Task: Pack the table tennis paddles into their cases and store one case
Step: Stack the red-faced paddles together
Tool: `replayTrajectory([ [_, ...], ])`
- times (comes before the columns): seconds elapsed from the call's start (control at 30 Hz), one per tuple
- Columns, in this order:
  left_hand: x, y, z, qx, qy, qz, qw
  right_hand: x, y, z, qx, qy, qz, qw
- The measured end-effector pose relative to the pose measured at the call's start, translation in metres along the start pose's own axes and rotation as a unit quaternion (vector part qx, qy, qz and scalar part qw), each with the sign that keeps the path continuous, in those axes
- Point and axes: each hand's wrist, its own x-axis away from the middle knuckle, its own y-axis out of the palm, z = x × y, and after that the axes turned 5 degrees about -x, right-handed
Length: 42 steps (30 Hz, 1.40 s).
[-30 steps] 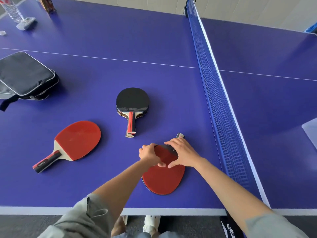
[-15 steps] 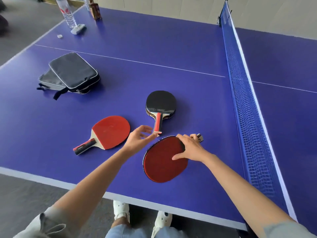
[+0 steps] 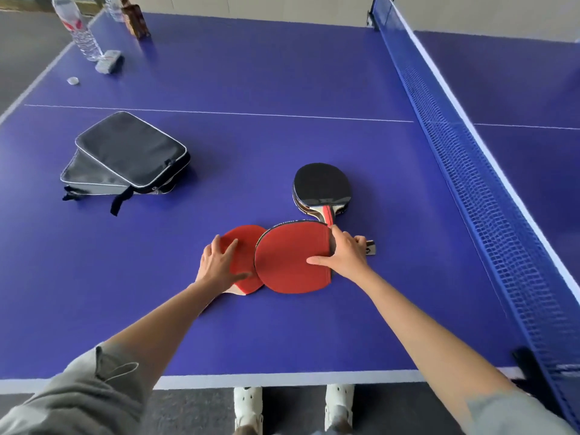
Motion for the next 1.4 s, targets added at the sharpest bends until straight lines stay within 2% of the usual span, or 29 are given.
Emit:
replayTrajectory([
  [0.27,0.005,0.004,-0.02,-0.059,0.088,-0.029,0.994,0.026,0.03,-0.026,-0.08,0.123,0.068,0.987],
  [0.4,0.005,0.012,-0.013,0.002,0.032,0.016,0.999,0.037,0.038,-0.033,-0.162,0.177,0.083,0.967],
  [0.5,-0.003,0.013,0.0,0.036,-0.026,0.041,0.998,0.037,0.041,-0.04,-0.194,0.191,0.083,0.959],
  [0.63,-0.029,0.009,0.021,0.058,-0.063,0.062,0.994,0.024,0.045,-0.051,-0.252,0.219,0.099,0.937],
  [0.8,-0.069,-0.001,0.044,0.045,-0.117,0.072,0.989,-0.012,0.052,-0.069,-0.36,0.243,0.132,0.891],
  [0.9,-0.09,-0.004,0.048,0.004,-0.131,0.082,0.988,-0.04,0.051,-0.079,-0.379,0.228,0.147,0.885],
  [1.0,-0.114,-0.012,0.051,-0.003,-0.161,0.083,0.983,-0.069,0.051,-0.092,-0.4,0.22,0.122,0.881],
  [1.1,-0.127,-0.014,0.048,0.015,-0.176,0.076,0.981,-0.089,0.056,-0.102,-0.424,0.227,0.097,0.871],
  [1.23,-0.13,-0.016,0.04,0.06,-0.146,0.086,0.984,-0.108,0.067,-0.115,-0.452,0.251,0.085,0.852],
  [1.33,-0.128,-0.023,0.022,0.164,-0.123,0.071,0.976,-0.118,0.074,-0.125,-0.482,0.267,0.097,0.829],
  [1.4,-0.123,-0.025,0.004,0.227,-0.081,0.08,0.967,-0.123,0.08,-0.132,-0.48,0.283,0.109,0.823],
])
